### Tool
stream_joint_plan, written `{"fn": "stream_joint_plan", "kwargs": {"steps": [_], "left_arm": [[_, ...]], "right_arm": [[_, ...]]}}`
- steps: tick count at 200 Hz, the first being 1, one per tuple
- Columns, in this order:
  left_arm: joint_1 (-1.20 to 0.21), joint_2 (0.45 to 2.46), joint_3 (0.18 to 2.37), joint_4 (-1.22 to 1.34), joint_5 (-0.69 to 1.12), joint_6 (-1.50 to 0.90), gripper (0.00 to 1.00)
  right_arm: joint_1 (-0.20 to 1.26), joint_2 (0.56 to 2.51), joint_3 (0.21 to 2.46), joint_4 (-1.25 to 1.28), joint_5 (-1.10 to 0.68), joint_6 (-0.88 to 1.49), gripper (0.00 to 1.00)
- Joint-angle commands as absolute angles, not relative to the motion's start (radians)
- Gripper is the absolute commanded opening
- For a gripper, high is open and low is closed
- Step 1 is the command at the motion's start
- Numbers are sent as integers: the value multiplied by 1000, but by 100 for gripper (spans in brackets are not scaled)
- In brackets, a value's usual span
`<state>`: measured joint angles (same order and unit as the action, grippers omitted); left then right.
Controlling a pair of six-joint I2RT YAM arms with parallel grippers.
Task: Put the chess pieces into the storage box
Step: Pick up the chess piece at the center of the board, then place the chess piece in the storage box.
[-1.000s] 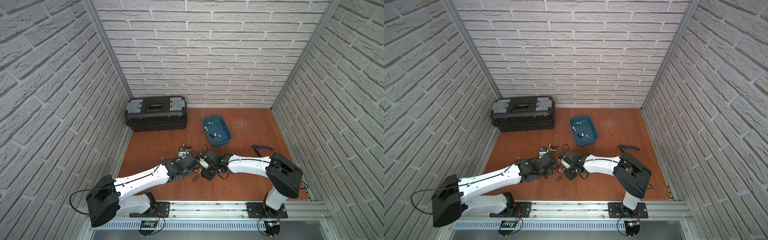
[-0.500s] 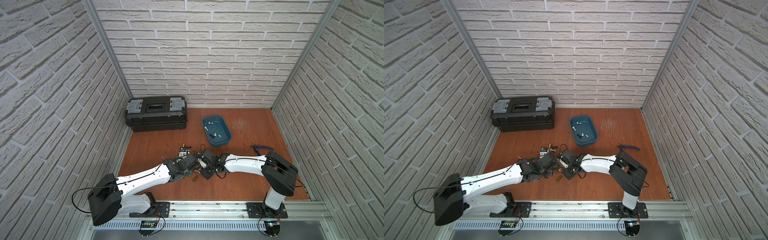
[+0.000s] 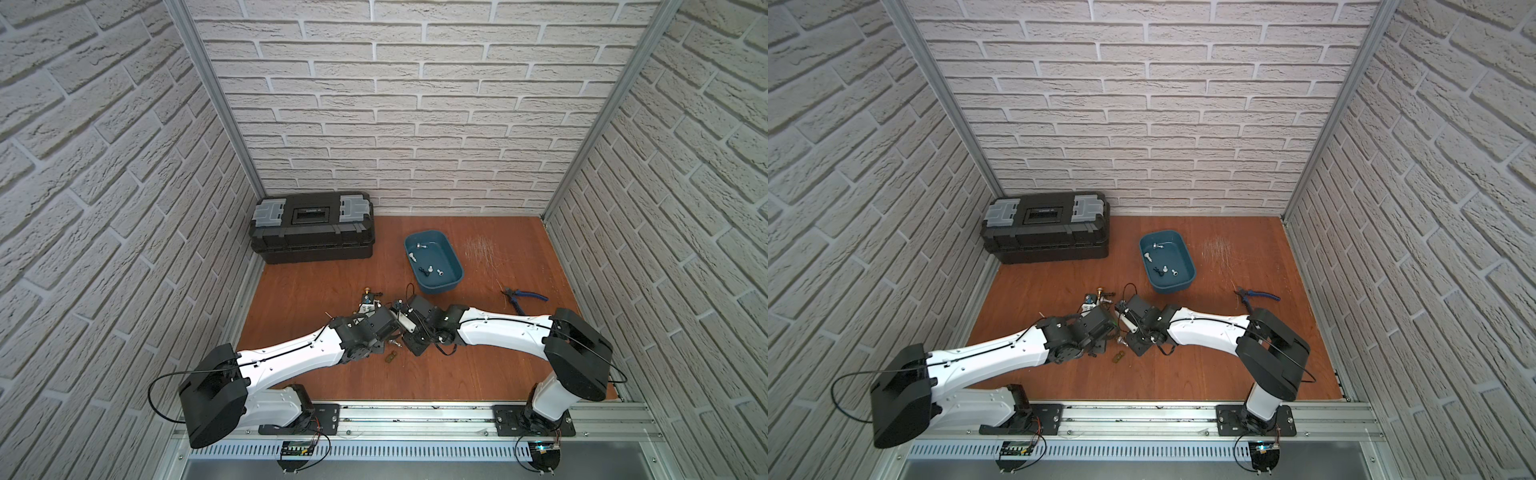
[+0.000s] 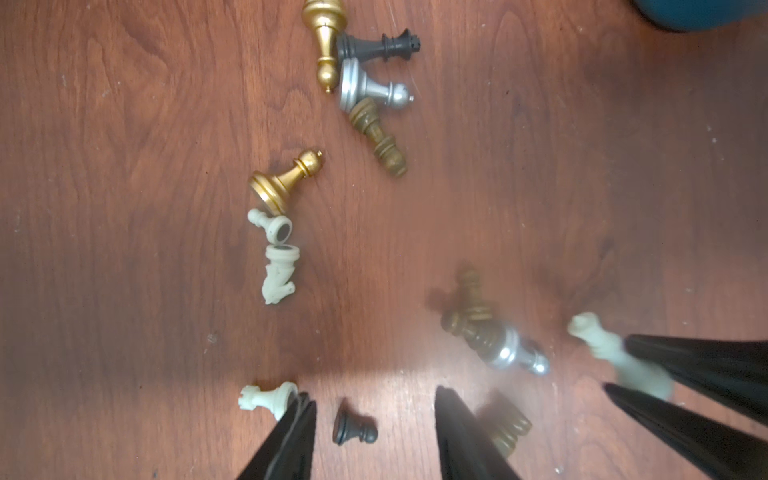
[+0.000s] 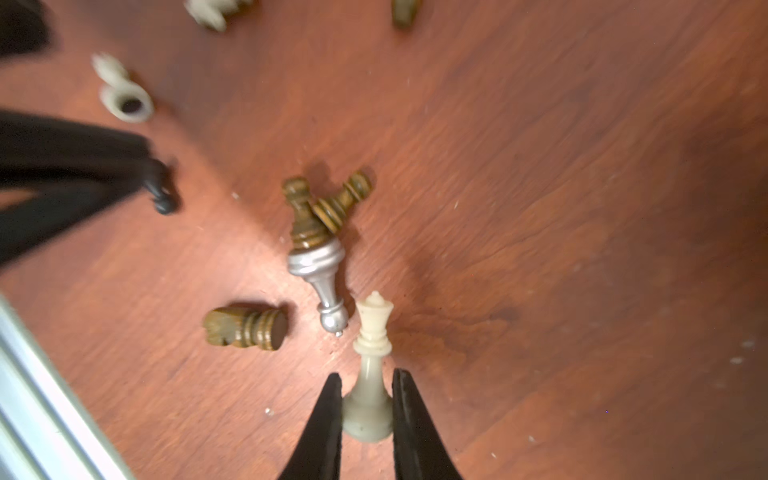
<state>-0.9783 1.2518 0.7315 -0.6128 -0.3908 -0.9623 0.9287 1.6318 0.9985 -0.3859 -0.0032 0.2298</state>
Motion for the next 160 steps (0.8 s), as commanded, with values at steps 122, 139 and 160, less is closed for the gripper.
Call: {"fn": "stream_joint_plan", "kwargs": {"steps": [122, 139, 160], "left_arm": [[-970, 1282, 779, -537, -433, -874, 51], [-967, 1290, 780, -536, -431, -870, 51], [-967, 1299, 779, -534, -423, -867, 51]], "right_arm": [[467, 1774, 1272, -301, 60, 194, 13], [432, 1851, 1340, -304, 93, 186, 13], [398, 1937, 1418, -322, 126, 177, 13]]}}
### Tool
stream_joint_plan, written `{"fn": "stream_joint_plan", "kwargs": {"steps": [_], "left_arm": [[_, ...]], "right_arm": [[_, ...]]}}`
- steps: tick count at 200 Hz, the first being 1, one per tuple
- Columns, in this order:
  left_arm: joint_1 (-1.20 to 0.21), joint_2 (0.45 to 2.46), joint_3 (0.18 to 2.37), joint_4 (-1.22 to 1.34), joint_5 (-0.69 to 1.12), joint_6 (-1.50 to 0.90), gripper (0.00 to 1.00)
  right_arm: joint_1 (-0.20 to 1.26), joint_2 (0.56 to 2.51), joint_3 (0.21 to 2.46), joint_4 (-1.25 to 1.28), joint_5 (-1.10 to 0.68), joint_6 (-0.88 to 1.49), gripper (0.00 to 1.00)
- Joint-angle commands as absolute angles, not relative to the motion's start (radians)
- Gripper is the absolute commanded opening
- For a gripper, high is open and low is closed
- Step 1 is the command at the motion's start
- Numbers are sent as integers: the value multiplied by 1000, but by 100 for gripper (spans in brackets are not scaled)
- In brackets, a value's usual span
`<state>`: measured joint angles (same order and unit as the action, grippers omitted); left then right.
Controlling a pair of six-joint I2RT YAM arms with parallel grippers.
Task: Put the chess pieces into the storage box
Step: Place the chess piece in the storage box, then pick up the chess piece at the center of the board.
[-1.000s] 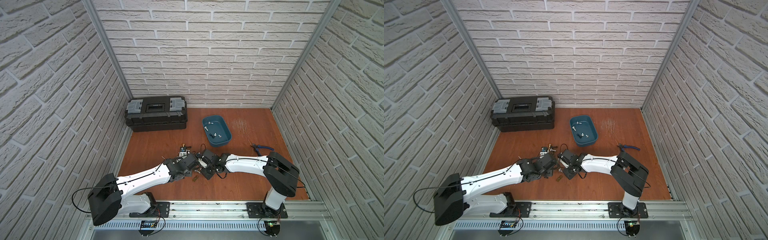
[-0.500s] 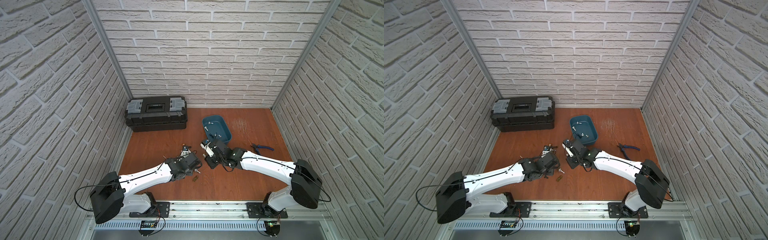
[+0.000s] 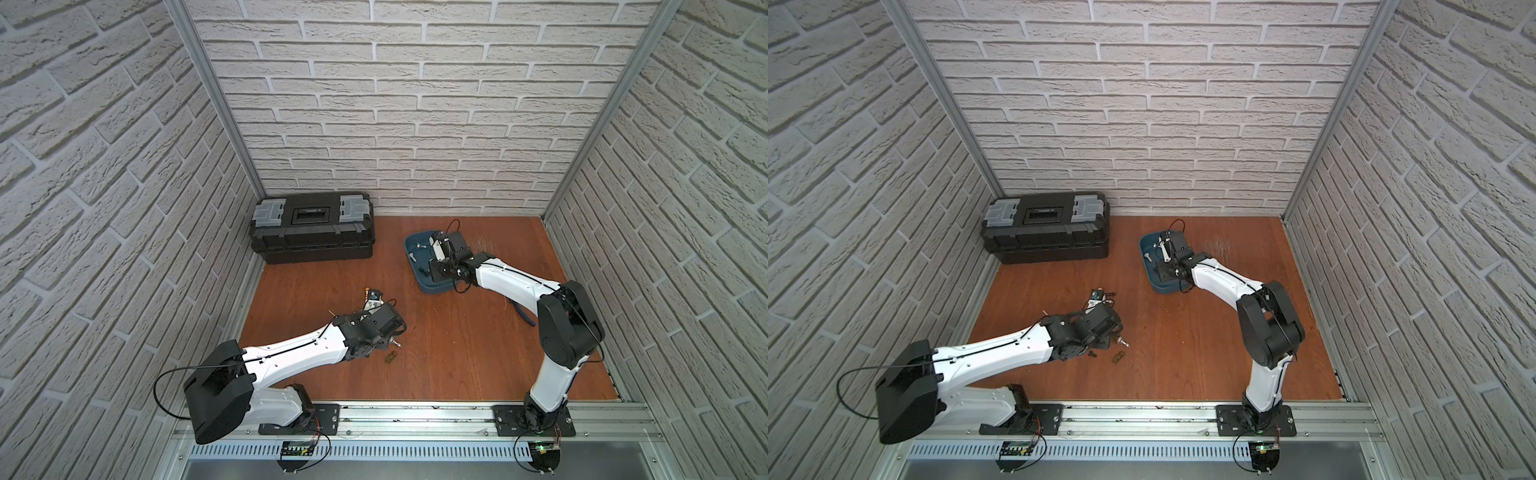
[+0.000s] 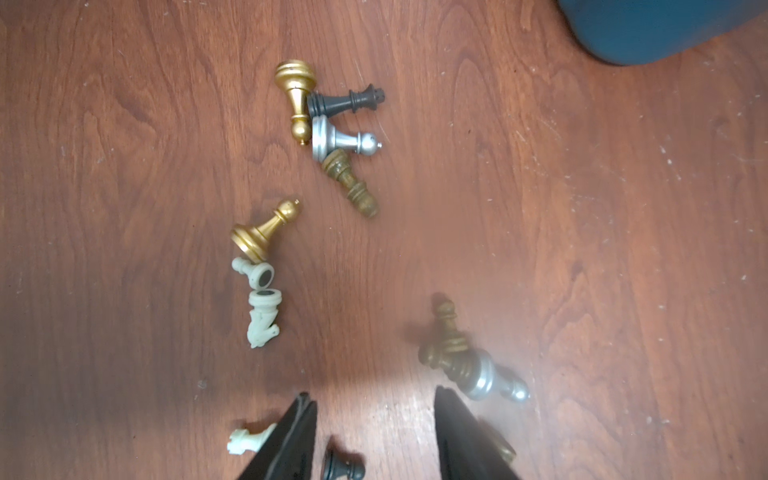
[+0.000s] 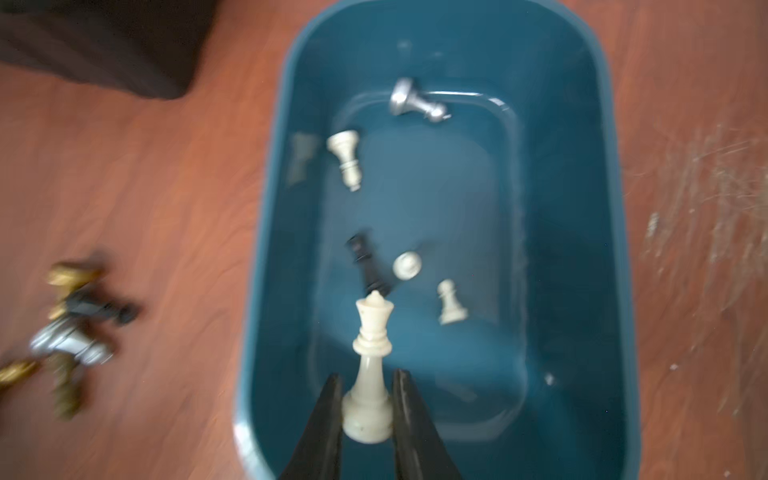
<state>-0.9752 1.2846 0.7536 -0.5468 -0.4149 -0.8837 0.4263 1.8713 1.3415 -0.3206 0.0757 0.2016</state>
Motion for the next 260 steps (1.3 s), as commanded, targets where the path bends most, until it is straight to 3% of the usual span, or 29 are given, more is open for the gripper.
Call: {"fn": "stream_joint_plan", "kwargs": {"steps": [1, 42, 90, 125, 177, 260], "left_arm": [[-967, 1299, 779, -534, -422, -868, 51], [-967, 1304, 768, -534, -407, -873, 51], [-971, 1285, 768, -560, -381, -840, 51], [-1016, 1258, 767, -563, -365, -806, 51], [-1130, 1341, 768, -476, -346, -710, 49], [-1141, 1529, 819, -485, -280, -689, 47]], "right_arm": [[397, 1940, 1423, -323, 127, 177, 13], [372, 2052, 1523, -366, 138, 157, 23], [370, 1985, 1482, -345, 102, 163, 34], [373, 1792, 1381, -326, 56, 191, 35], [419, 1459, 1027, -226, -50, 265, 35], [486, 1218, 737, -237, -78, 287, 33]]}}
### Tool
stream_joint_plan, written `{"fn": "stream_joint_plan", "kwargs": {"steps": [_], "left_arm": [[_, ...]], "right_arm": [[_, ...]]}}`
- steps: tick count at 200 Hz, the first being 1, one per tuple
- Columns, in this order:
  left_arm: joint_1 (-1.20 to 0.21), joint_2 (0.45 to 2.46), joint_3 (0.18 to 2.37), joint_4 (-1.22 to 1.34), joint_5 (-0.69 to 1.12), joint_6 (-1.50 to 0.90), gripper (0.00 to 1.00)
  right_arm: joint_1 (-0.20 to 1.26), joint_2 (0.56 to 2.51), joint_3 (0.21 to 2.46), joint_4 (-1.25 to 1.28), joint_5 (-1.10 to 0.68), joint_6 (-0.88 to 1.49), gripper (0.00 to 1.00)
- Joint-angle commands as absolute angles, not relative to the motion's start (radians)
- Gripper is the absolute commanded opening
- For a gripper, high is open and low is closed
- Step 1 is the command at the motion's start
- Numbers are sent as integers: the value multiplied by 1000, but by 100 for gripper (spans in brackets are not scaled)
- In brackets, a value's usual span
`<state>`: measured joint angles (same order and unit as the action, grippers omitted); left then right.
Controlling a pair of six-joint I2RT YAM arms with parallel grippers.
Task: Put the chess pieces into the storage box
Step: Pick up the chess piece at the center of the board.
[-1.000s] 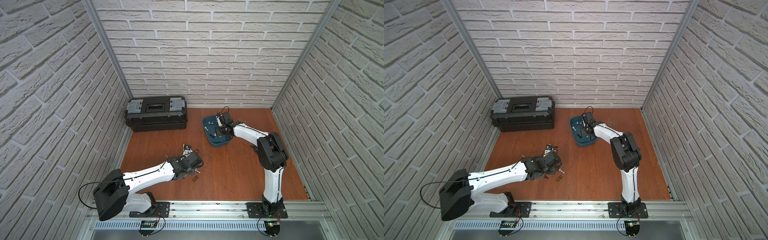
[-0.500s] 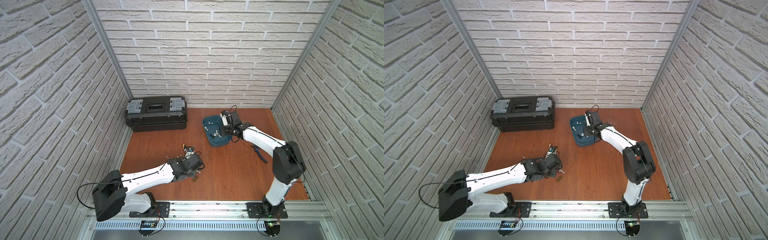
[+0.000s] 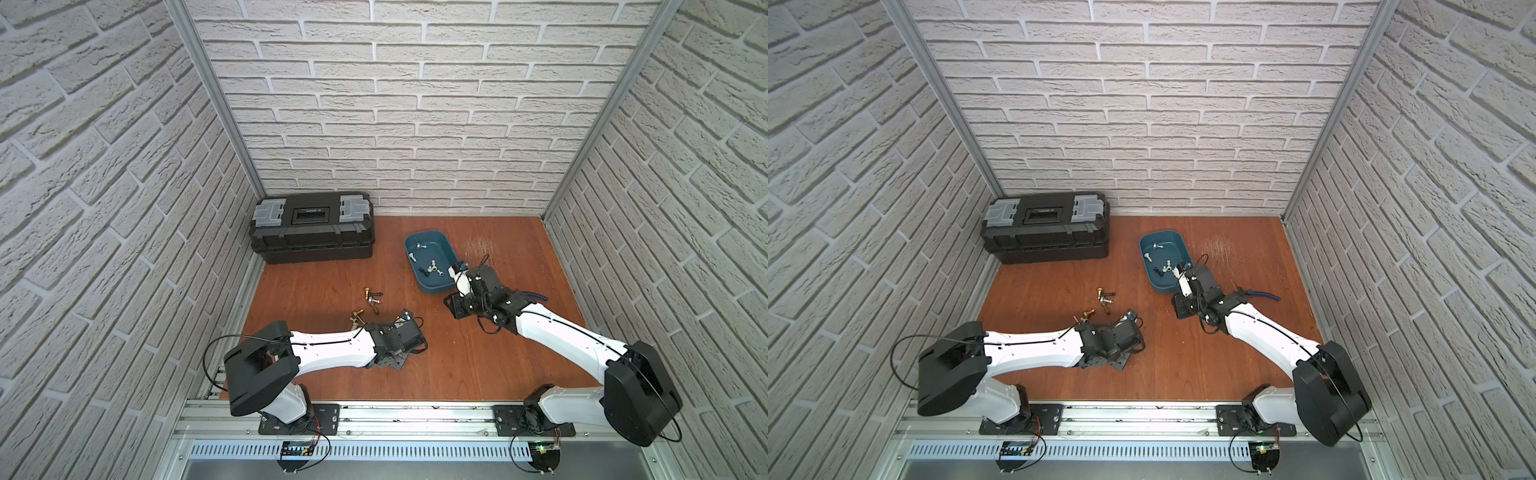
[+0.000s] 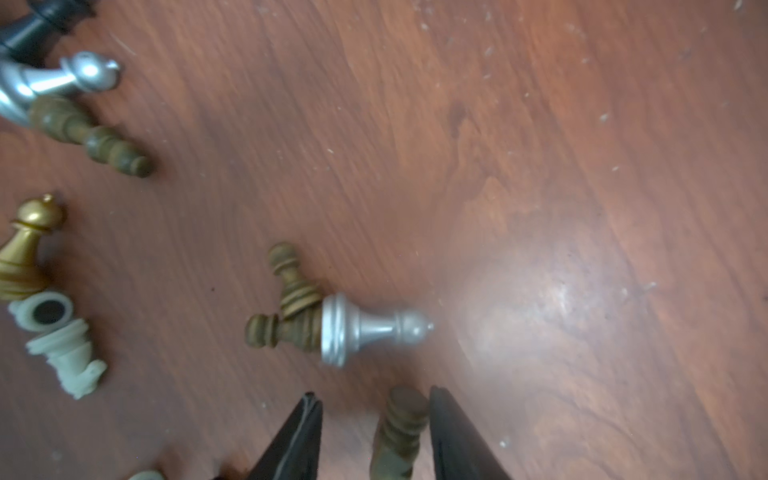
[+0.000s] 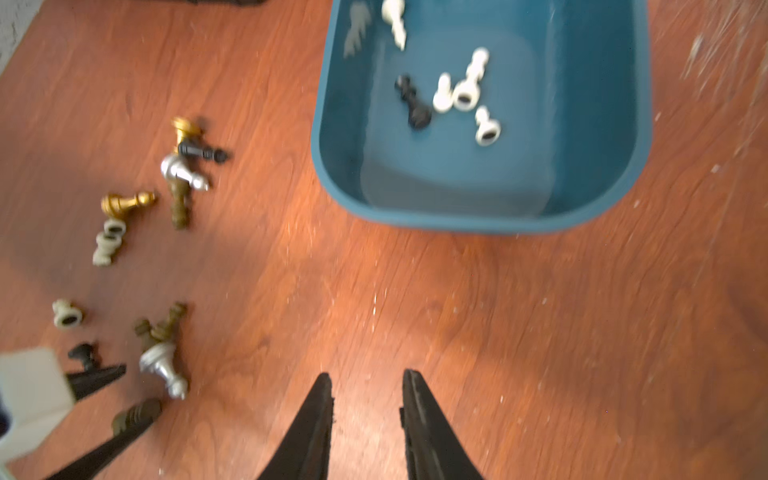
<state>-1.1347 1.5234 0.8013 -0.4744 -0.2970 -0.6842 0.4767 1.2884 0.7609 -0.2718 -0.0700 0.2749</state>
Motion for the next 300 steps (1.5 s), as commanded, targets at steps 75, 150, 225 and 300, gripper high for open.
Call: {"fn": "stream_joint_plan", "kwargs": {"steps": [75, 150, 225, 300], "left_arm": [[-1162, 1577, 793, -461, -175, -727, 43], [-1180, 1608, 819, -489, -173, -752, 20], [-1147, 1520, 1024, -570, -181, -683, 15], [-818, 1851, 1550, -587, -140, -500, 17]], "right_arm": [[491, 1220, 694, -200, -74, 281, 31], [492, 1188, 619, -146, -16, 273, 30], [490, 1072, 570, -125, 29, 283, 30], [487, 920, 509, -128, 120, 282, 30]]}}
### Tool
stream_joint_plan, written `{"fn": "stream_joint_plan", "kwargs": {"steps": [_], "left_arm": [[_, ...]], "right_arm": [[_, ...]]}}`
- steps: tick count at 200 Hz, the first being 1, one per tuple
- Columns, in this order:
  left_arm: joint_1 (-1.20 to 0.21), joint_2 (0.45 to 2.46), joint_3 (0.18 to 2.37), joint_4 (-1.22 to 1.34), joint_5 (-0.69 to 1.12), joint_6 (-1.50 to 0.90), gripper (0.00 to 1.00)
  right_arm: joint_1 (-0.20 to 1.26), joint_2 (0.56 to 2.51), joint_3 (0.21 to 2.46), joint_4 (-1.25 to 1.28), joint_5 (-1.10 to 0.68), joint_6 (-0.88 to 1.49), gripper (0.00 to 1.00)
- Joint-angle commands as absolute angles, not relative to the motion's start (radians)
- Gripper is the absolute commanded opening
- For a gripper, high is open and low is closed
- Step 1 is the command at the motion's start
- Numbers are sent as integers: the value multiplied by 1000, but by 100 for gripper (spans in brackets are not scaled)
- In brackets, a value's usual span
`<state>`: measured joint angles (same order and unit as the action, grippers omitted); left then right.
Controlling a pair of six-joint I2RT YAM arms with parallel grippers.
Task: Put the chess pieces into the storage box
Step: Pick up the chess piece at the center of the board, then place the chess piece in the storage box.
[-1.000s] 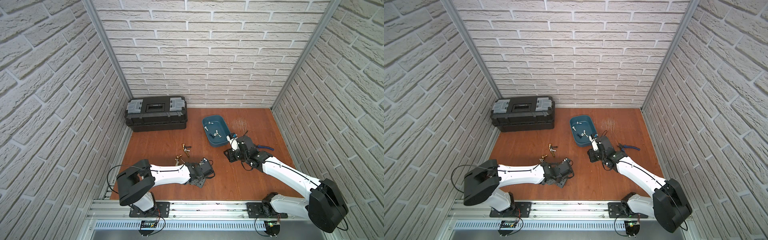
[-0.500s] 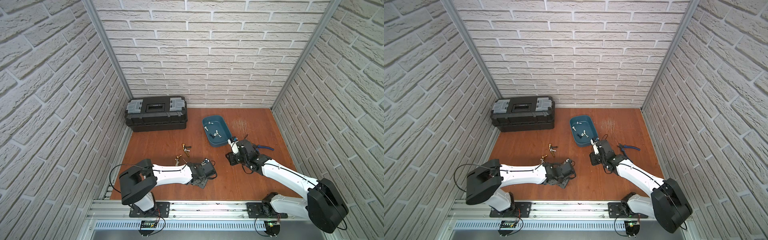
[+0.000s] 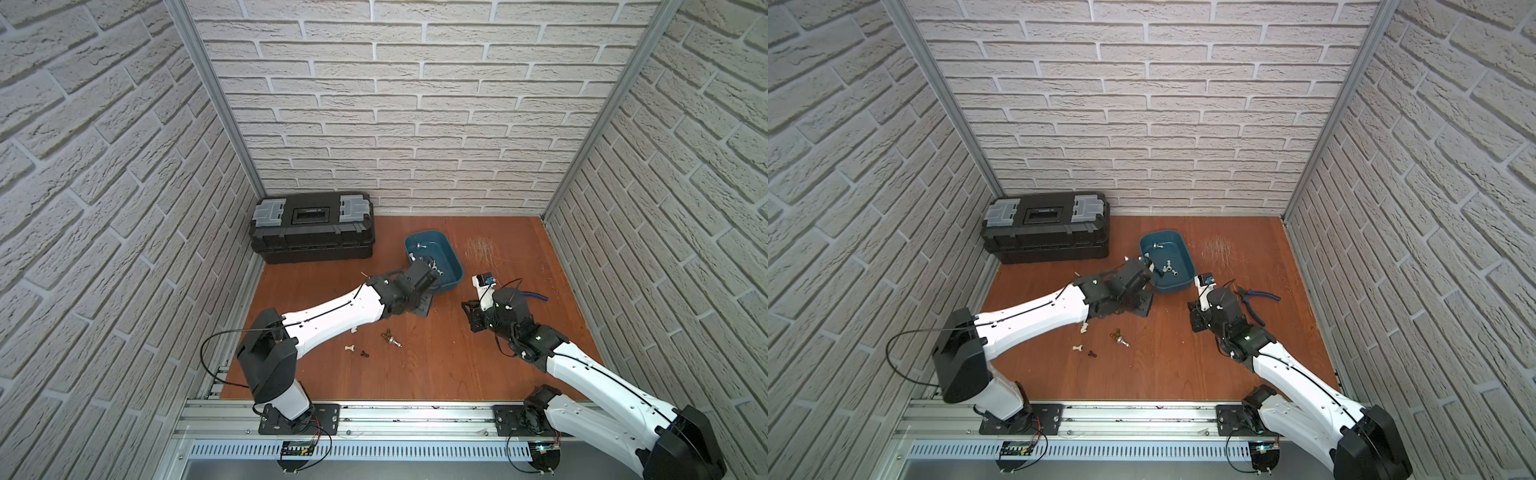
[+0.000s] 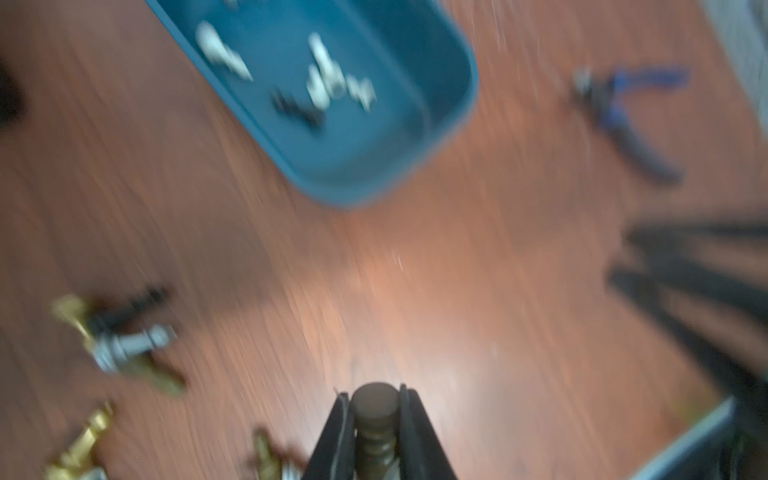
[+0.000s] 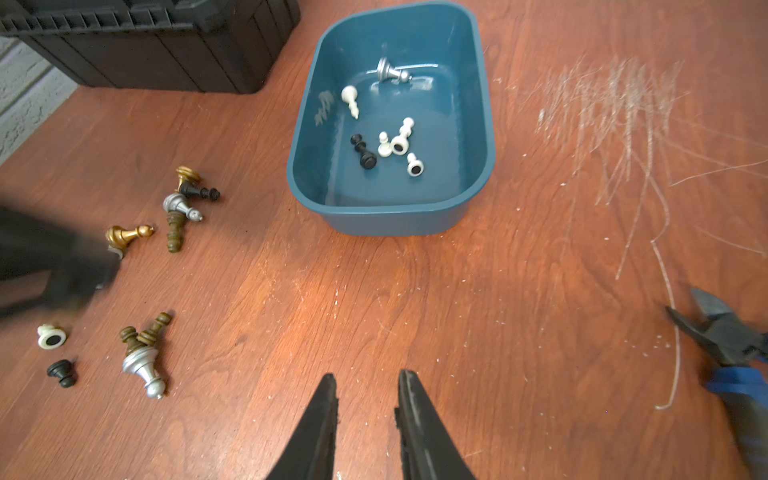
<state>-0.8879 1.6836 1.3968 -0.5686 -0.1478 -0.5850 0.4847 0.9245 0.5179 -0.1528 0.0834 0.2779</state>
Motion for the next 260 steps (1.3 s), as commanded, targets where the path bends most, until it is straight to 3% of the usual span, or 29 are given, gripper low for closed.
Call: {"fn": "stream_joint_plan", "kwargs": {"steps": [1, 59, 102, 118, 130, 140, 153, 211, 260], "left_arm": [[-815, 1860, 1560, -587, -141, -500, 17], [-726, 2318, 2090, -711, -161, -405, 18], [-683, 2473, 2247, -729, -137, -404, 24], [-678, 2490, 2266, -723, -129, -404, 30], [-674, 2495, 2277, -728, -129, -401, 40], [-673, 2494, 2282, -732, -130, -402, 50], [-675, 2478, 2282, -733, -125, -403, 55], [-704, 2299, 2228, -729, -114, -384, 55], [-738, 1893, 1745, -621, -172, -401, 53]], "right_arm": [[487, 920, 509, -128, 121, 282, 30], [483, 931, 506, -117, 116, 282, 29], [483, 936, 505, -116, 113, 281, 29], [483, 940, 503, -112, 114, 281, 29], [483, 947, 505, -108, 111, 279, 29], [483, 954, 506, -106, 105, 280, 29], [483, 963, 509, -104, 95, 275, 29], [483, 1041, 540, -72, -33, 246, 29], [567, 1134, 595, -45, -169, 207, 29]]}}
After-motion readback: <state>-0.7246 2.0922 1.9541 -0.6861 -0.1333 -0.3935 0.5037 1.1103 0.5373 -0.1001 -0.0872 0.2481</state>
